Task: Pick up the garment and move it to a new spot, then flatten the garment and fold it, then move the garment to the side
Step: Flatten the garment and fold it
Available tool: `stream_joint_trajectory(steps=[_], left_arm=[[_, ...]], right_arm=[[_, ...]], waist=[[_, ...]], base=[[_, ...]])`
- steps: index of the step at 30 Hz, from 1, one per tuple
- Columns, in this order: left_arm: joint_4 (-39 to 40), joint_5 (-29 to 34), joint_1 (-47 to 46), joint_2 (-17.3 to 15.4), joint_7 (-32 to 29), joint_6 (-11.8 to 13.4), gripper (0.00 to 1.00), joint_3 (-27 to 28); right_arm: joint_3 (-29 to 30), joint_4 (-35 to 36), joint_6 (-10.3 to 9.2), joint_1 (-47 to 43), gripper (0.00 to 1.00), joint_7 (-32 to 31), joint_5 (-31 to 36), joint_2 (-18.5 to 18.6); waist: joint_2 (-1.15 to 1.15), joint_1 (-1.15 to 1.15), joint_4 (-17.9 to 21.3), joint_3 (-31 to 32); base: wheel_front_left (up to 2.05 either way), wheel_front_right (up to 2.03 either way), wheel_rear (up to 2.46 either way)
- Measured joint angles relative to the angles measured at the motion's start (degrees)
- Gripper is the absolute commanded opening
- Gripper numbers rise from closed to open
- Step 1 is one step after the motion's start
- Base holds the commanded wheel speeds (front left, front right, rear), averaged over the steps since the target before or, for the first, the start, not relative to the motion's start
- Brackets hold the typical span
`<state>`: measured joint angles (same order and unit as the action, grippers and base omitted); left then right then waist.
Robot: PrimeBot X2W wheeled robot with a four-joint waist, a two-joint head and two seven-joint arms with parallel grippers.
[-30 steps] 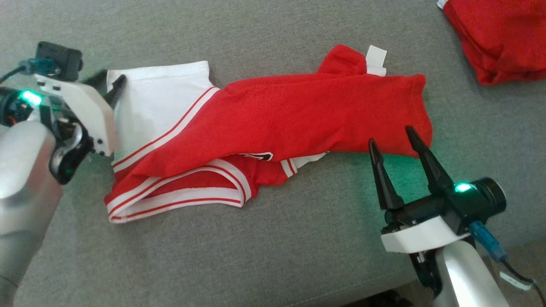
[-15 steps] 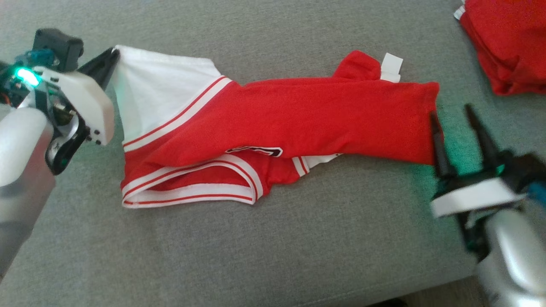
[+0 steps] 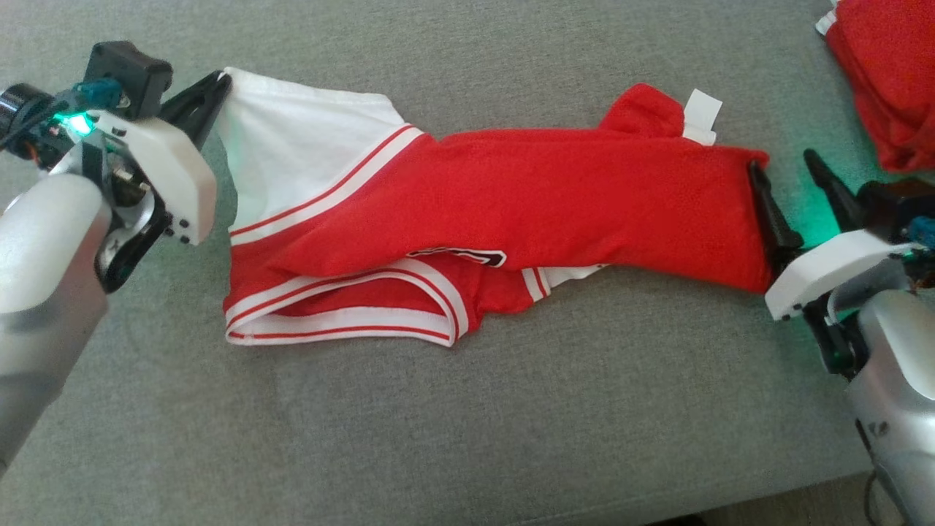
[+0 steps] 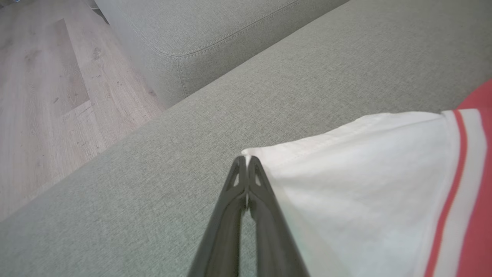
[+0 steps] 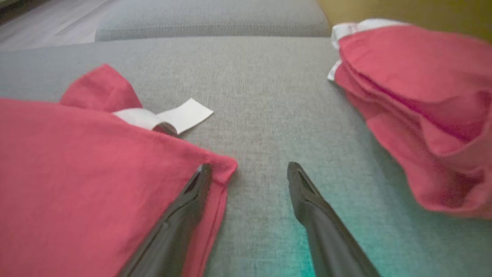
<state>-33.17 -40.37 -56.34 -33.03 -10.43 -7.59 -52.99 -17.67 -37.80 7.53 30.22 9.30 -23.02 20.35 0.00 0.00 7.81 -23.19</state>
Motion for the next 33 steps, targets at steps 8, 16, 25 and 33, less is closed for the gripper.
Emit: stream_joint_trajectory(steps=[8,16,25,33], left_arm=[[1.6,-1.8,-0.9,-0.9,-0.2,0.0,0.0,-2.1],[3.0,-2.9,-1.1,-1.7,-0.5,0.0,0.0,-4.1],[3.5,-3.4,-1.2,-1.9,4.8,0.0,0.0,-5.3],[5.3,1.6,-1.4,-2.8,17.4,1.7,0.0,-4.9]], right_arm=[[-5.8,-5.1,0.0,3.8,1.0,0.0,-5.2,0.3],[-13.7,-7.0,0.0,6.8,0.44,-1.7,-10.6,2.7],[-18.1,-9.0,0.0,7.5,0.0,2.0,-12.7,4.6],[-12.6,-1.4,0.0,11.4,0.0,4.9,-7.9,10.7]], waist=[[0.0,0.0,-0.4,-0.6],[0.0,0.0,-1.1,-0.1],[0.0,0.0,-1.7,2.3],[0.0,0.0,-1.7,8.1]], base=[[0.0,0.0,0.0],[0.0,0.0,0.0],[0.0,0.0,0.0],[0.0,0.0,0.0]])
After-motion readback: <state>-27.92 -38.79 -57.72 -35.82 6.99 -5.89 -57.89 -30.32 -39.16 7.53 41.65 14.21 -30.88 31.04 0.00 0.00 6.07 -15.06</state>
